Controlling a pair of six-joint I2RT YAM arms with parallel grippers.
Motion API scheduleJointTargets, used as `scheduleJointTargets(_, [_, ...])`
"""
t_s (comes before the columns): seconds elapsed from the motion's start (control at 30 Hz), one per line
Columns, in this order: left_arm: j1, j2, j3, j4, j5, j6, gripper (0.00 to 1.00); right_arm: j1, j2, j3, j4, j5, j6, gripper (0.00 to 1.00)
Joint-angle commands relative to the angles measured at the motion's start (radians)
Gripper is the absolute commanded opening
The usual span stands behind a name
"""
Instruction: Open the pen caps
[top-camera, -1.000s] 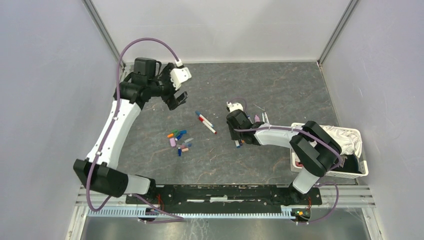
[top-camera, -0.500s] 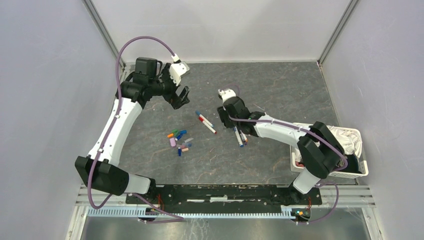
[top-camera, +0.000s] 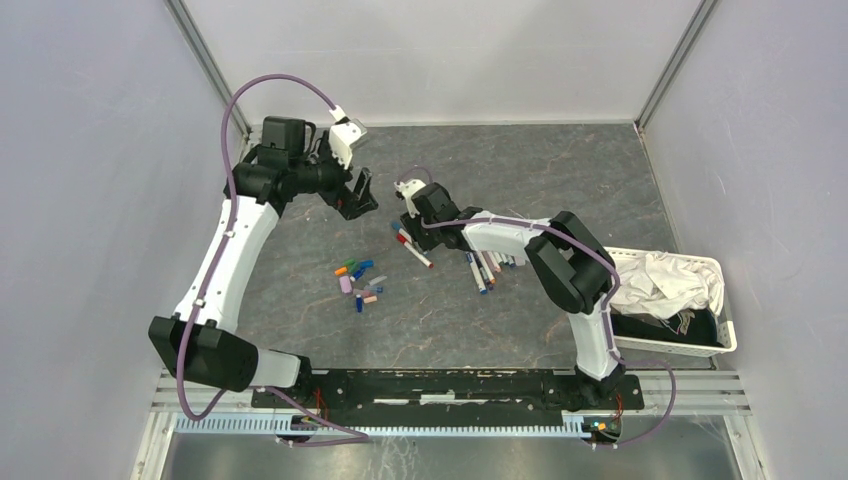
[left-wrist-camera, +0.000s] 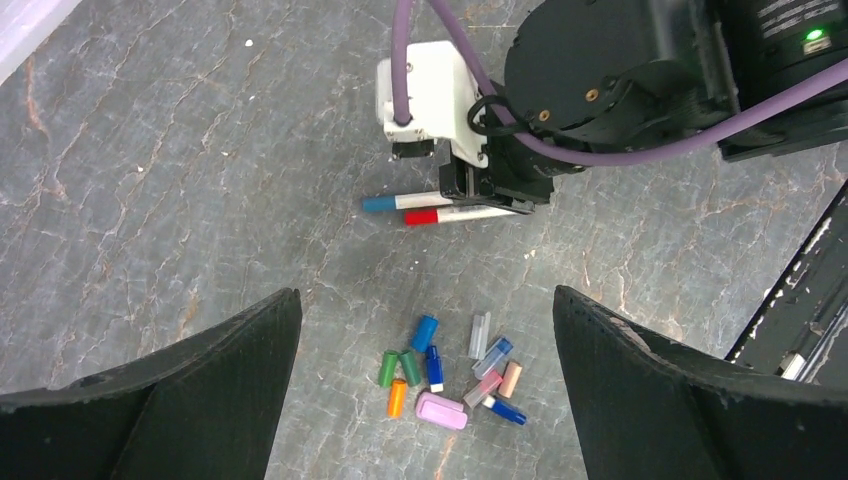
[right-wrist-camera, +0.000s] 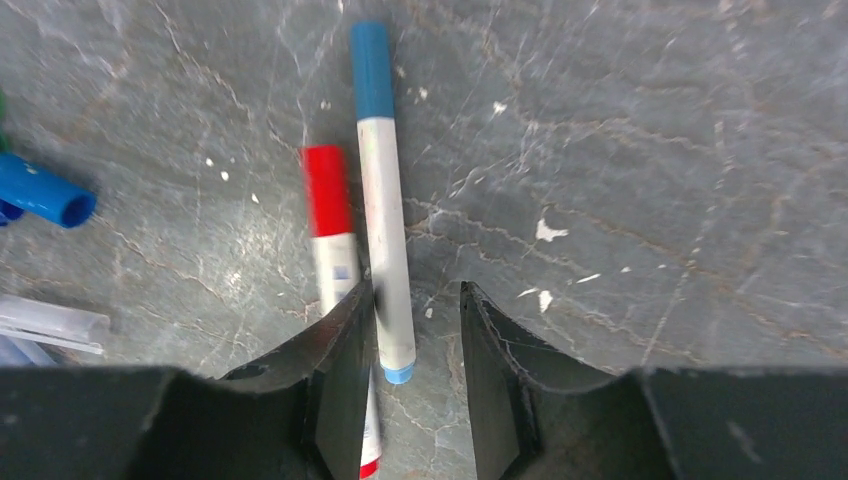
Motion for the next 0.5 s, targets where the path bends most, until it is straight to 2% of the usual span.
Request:
scheduleJointTargets(0.0, [0.009, -0.041, -0.009, -0.007, 0.027, -0.05, 1.0, 0.005, 0.025, 0.036, 0.019, -0.034, -0.013, 0.41])
scheduleJointTargets(0.3, [0.009, -0.045, -0.032, -0.005, 0.034, -0.032, 1.0, 0.005, 0.057, 0.011, 0.036, -0.032, -0.006, 0.4])
scheduleJointTargets(0.4, [0.009, -0.047, -0.051, -0.008, 0.042, -0.01, 1.0, 0.006, 0.067, 0.016, 0.033, -0.043, -0.015, 0.29])
scheduleJointTargets(0.47, [0.009, -0.048, -0.062, -0.032, 0.059, 0.034, 1.0, -0.001, 0.062, 0.014, 0.027, -0.05, -0.019, 0.15])
